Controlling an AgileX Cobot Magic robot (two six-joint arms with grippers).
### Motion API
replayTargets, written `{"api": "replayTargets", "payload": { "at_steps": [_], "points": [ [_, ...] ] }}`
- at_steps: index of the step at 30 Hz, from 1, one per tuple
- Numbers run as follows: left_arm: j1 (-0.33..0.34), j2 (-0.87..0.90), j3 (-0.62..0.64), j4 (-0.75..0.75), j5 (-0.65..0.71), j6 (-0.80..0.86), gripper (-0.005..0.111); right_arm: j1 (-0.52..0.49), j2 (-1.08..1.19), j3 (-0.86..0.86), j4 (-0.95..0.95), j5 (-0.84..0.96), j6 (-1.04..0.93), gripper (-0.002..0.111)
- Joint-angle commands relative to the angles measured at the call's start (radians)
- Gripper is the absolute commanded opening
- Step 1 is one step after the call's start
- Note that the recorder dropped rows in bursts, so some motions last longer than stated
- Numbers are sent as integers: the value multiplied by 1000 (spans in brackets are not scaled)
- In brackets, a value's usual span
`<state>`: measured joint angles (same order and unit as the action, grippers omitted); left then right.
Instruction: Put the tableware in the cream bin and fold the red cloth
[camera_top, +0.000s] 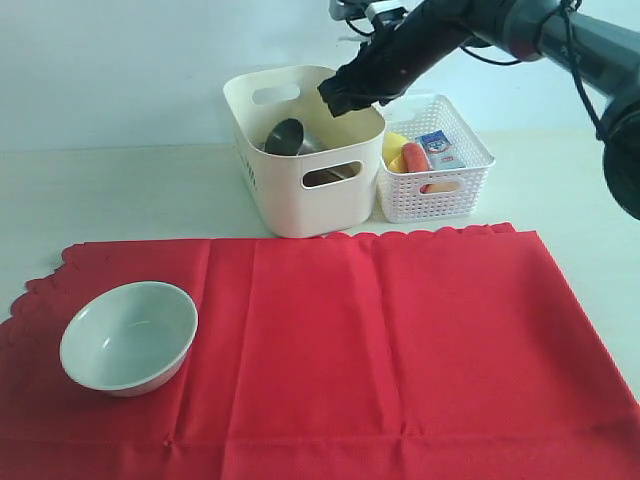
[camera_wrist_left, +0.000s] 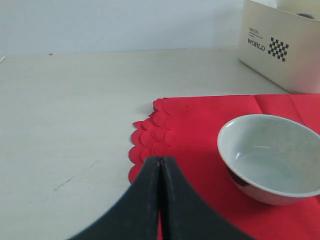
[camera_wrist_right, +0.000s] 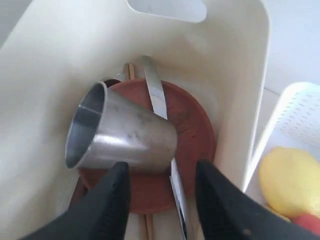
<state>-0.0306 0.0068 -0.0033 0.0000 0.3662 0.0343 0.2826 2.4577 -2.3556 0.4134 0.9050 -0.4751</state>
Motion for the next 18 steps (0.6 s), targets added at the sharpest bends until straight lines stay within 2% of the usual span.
{"api": "replayTargets", "payload": {
  "at_steps": [1,4,8,14,18],
  "points": [
    [0,-7,3,-11,-8,0,0,-3,-88,-5,-38,82,55,38],
    [0,-7,3,-11,-8,0,0,-3,-139,-5,-76,161,96,25],
    [0,-7,3,-11,-8,0,0,-3,-203,-5,-148,279,172,1],
    [0,-7,3,-11,-8,0,0,-3,-291,0,-209,316,264,0],
    [0,-7,3,-11,-8,0,0,-3,-382,80,-214,316,271,0]
  ]
}}
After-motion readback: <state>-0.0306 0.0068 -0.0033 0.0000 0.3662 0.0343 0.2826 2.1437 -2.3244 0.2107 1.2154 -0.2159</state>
